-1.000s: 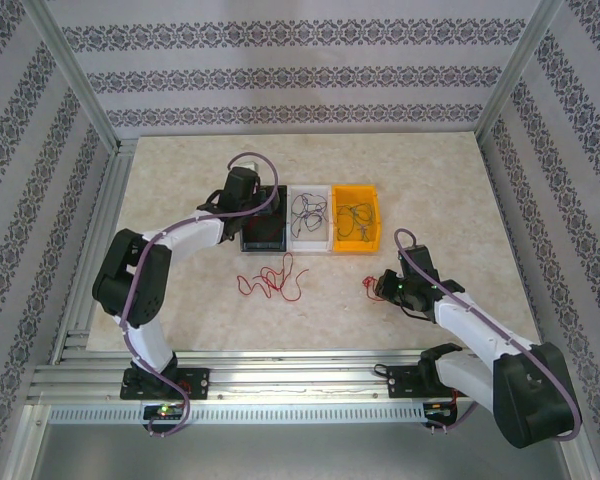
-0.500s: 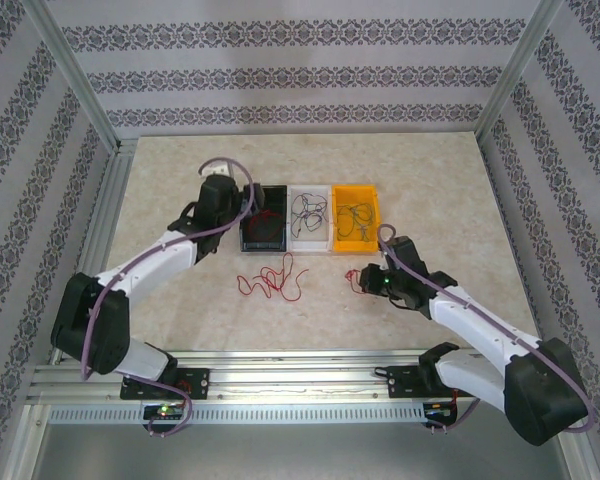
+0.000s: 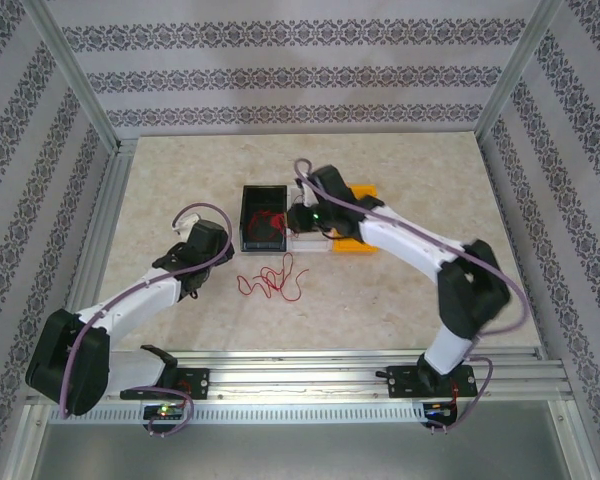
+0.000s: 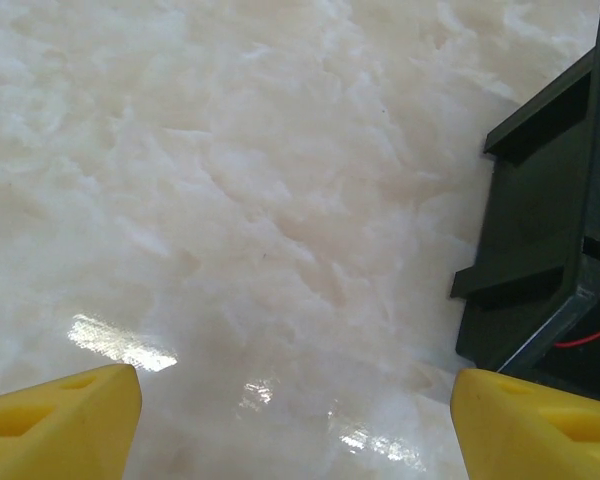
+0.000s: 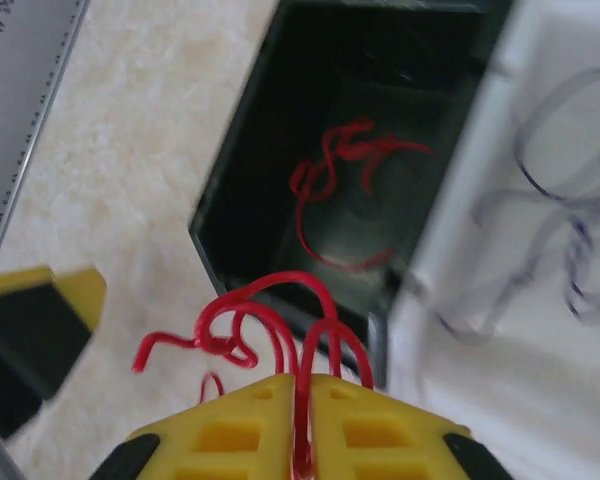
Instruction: Untangle the cables
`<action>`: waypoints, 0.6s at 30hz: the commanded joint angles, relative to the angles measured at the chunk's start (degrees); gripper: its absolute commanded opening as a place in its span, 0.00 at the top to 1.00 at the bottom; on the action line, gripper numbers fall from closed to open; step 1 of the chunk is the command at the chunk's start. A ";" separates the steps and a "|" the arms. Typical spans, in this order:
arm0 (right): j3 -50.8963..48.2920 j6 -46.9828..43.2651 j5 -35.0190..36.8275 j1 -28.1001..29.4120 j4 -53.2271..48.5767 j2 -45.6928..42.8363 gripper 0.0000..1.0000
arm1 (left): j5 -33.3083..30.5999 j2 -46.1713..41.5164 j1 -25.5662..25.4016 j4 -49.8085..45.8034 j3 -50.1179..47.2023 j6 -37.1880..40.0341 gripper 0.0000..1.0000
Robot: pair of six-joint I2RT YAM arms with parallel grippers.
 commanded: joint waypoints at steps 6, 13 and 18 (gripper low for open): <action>18.43 -0.77 -3.38 -0.87 -4.01 13.04 0.57 | 15.48 -4.36 -0.19 3.49 -3.33 11.67 0.19; 9.07 -1.08 -3.21 -1.18 -1.79 5.62 0.56 | 33.35 -8.34 -4.44 -0.34 -2.42 21.46 0.23; -2.21 -0.50 -0.96 -1.30 -1.05 -1.24 0.56 | 38.94 -6.10 -8.40 -3.84 1.19 24.86 0.24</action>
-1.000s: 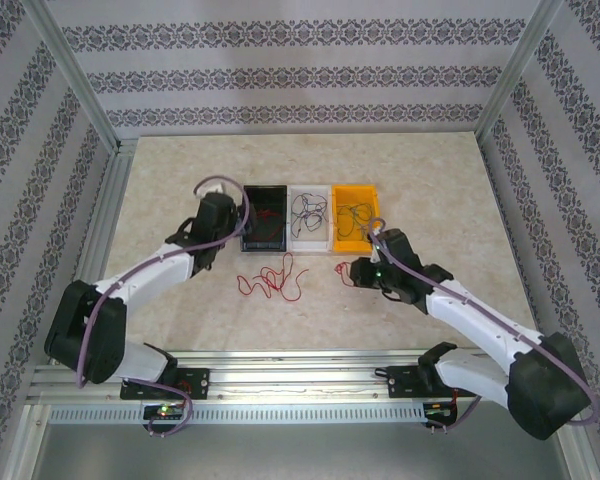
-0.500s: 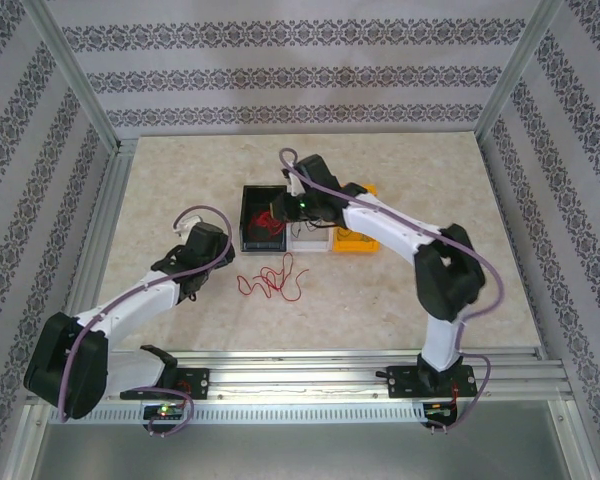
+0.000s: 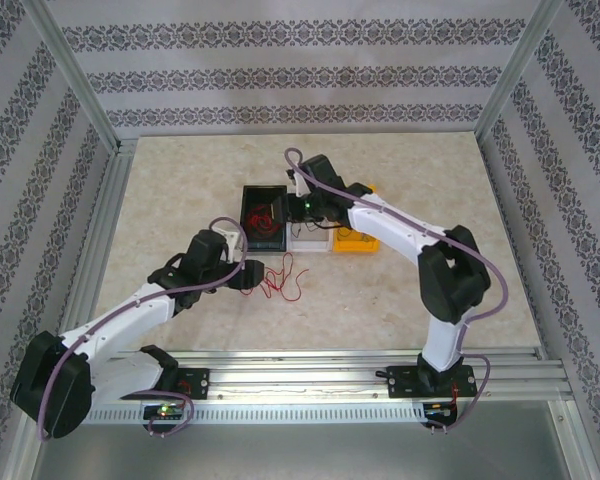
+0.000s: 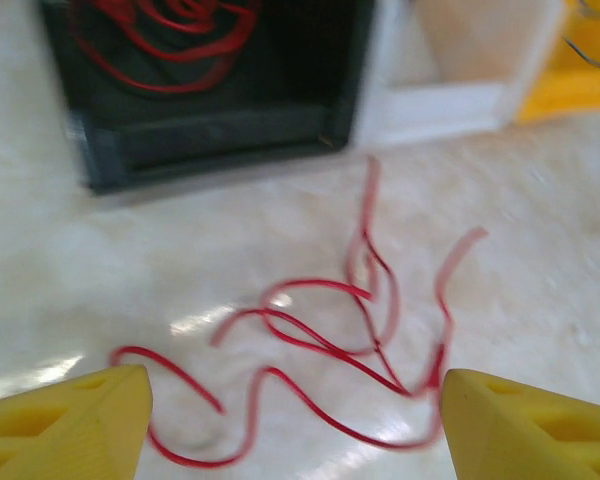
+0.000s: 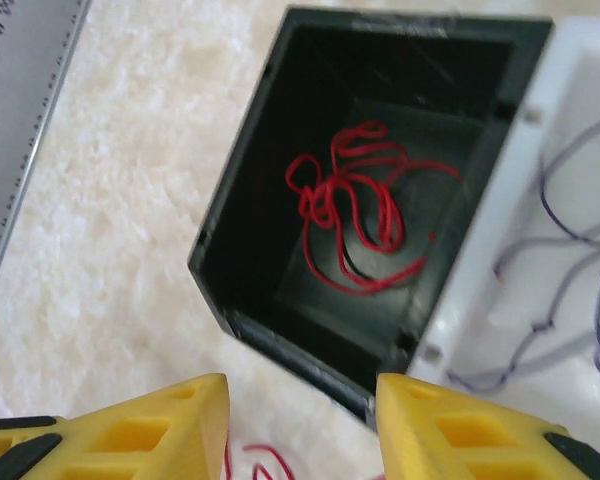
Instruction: Untangle the cables
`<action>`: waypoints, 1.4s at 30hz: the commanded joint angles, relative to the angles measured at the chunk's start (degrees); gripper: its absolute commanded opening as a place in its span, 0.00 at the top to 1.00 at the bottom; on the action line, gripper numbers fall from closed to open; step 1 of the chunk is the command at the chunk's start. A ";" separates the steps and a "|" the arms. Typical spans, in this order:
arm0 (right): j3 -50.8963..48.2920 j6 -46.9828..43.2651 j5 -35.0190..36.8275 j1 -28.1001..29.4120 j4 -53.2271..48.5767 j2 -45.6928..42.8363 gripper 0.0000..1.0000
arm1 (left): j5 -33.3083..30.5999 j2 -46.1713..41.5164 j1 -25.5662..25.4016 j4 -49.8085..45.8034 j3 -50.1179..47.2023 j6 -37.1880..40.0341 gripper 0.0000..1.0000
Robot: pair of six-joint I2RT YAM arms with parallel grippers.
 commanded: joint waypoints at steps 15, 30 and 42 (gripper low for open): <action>-15.86 0.34 1.82 -0.34 0.62 -11.00 0.59 | 8.25 13.09 -3.46 3.24 5.59 4.31 0.53; -18.79 -3.74 -4.23 4.23 -0.47 -1.89 0.59 | 2.70 3.71 -3.17 -0.39 10.86 3.17 1.00; -22.44 -3.97 -3.17 4.05 -0.21 -2.19 0.60 | 6.33 0.08 2.30 1.90 16.52 1.83 1.00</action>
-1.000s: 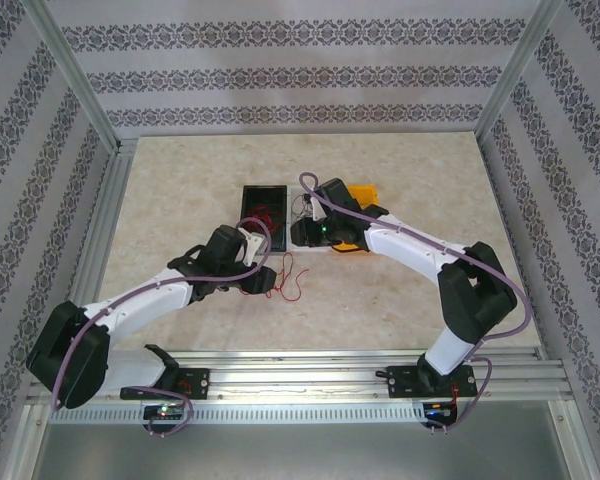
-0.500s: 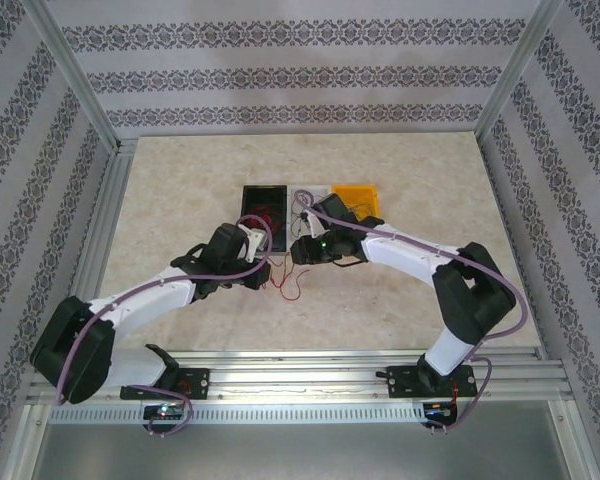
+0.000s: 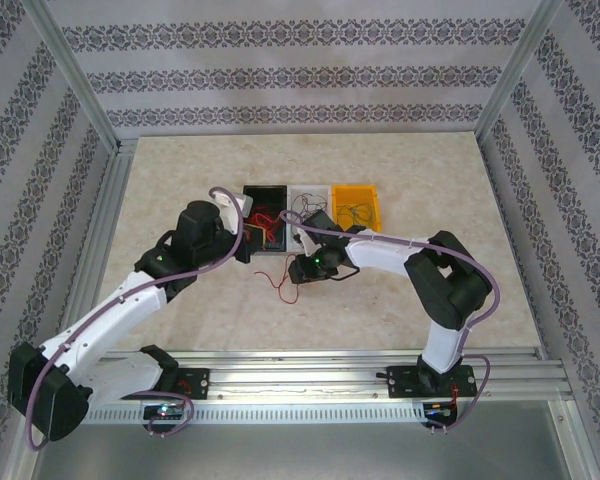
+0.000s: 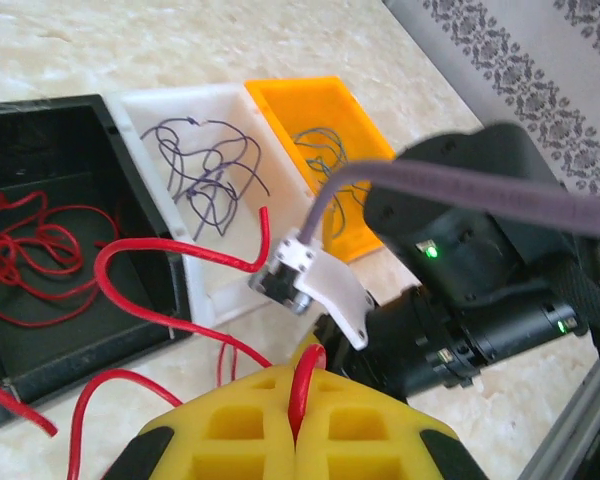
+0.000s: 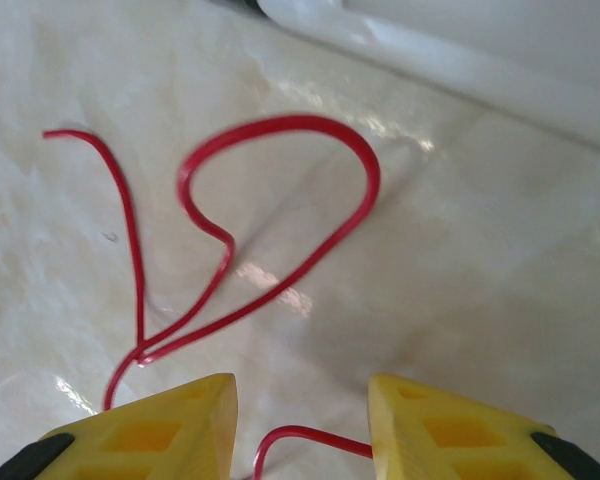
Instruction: Untangle the cables
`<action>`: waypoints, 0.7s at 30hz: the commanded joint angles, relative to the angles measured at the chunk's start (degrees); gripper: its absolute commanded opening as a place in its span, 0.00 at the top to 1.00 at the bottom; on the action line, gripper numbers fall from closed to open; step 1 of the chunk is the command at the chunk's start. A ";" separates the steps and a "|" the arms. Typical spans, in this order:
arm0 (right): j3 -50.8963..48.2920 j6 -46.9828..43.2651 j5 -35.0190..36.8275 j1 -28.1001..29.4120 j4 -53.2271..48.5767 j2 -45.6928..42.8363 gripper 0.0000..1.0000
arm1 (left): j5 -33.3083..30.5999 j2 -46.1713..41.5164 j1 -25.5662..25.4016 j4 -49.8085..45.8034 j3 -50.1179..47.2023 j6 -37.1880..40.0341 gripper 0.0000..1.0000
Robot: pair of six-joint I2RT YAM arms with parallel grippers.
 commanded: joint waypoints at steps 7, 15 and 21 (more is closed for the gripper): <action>-4.70 -0.36 1.39 -0.66 -0.22 -6.63 0.60 | 9.68 12.89 6.94 12.60 6.55 -0.97 1.00; -6.86 0.17 3.17 -0.74 -0.64 -10.45 0.60 | 17.19 30.43 12.26 28.66 13.10 -7.81 1.00; -7.29 0.08 3.35 -0.90 -1.42 -11.95 0.59 | 16.14 37.44 15.67 35.23 13.05 -14.33 1.00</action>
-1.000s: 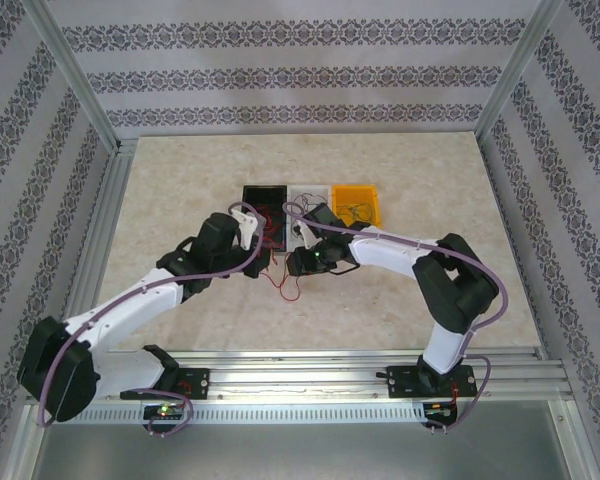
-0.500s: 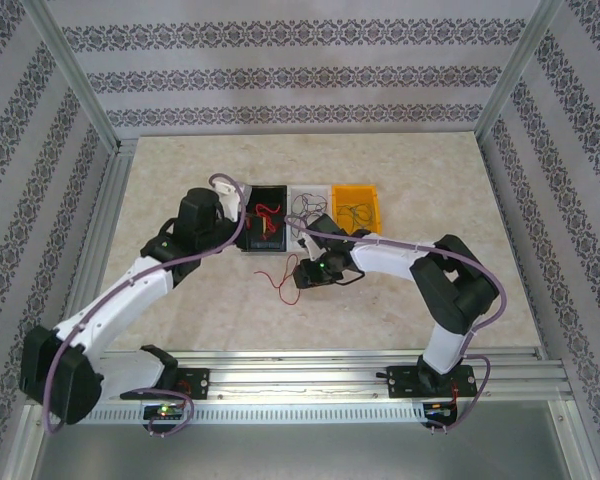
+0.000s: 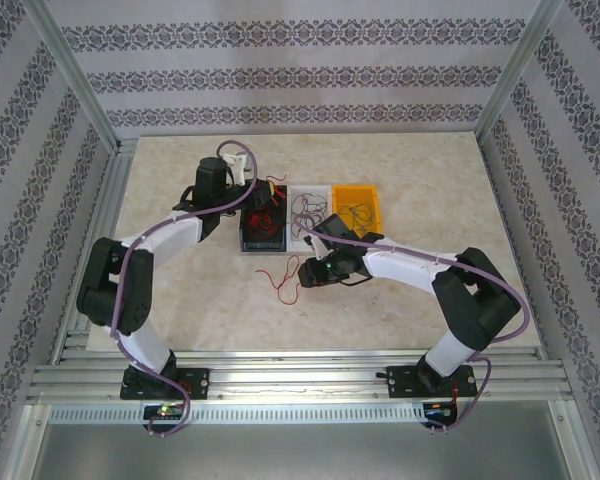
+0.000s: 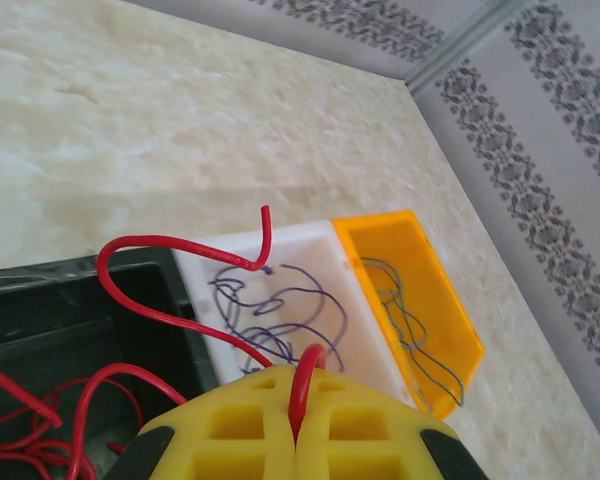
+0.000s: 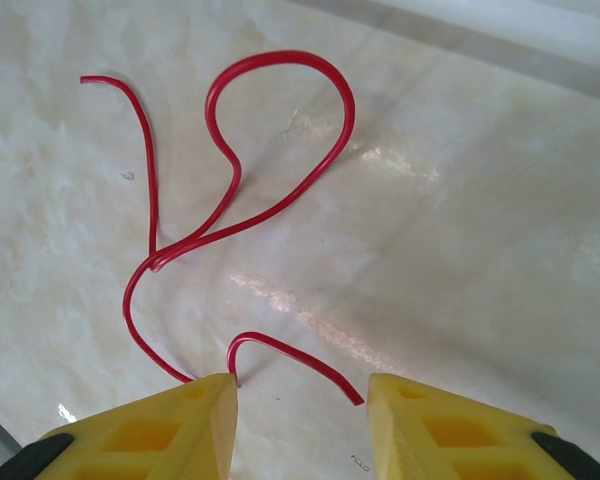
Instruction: Untangle the cables
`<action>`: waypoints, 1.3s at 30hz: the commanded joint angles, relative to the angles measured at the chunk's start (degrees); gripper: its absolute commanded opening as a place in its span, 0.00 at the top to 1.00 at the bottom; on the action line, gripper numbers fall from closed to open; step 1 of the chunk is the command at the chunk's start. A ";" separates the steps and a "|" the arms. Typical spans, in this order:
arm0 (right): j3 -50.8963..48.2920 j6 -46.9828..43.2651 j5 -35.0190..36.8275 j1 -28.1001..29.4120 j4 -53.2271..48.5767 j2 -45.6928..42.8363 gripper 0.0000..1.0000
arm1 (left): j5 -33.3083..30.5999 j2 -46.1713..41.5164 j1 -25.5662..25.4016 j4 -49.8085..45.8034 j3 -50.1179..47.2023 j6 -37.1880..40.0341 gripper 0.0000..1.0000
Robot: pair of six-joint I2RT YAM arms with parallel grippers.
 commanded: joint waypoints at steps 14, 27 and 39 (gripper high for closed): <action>-1.73 0.42 2.48 -0.73 -0.10 -3.23 0.59 | -15.32 -15.34 0.38 -10.99 -4.60 3.04 0.27; -4.42 3.25 5.96 -5.99 2.55 -7.58 0.60 | -14.74 -17.27 -17.88 -28.43 -16.38 18.81 0.29; -8.85 4.61 6.56 -8.97 2.60 -11.69 0.59 | -15.64 -6.44 -24.76 -30.11 -12.23 25.64 0.30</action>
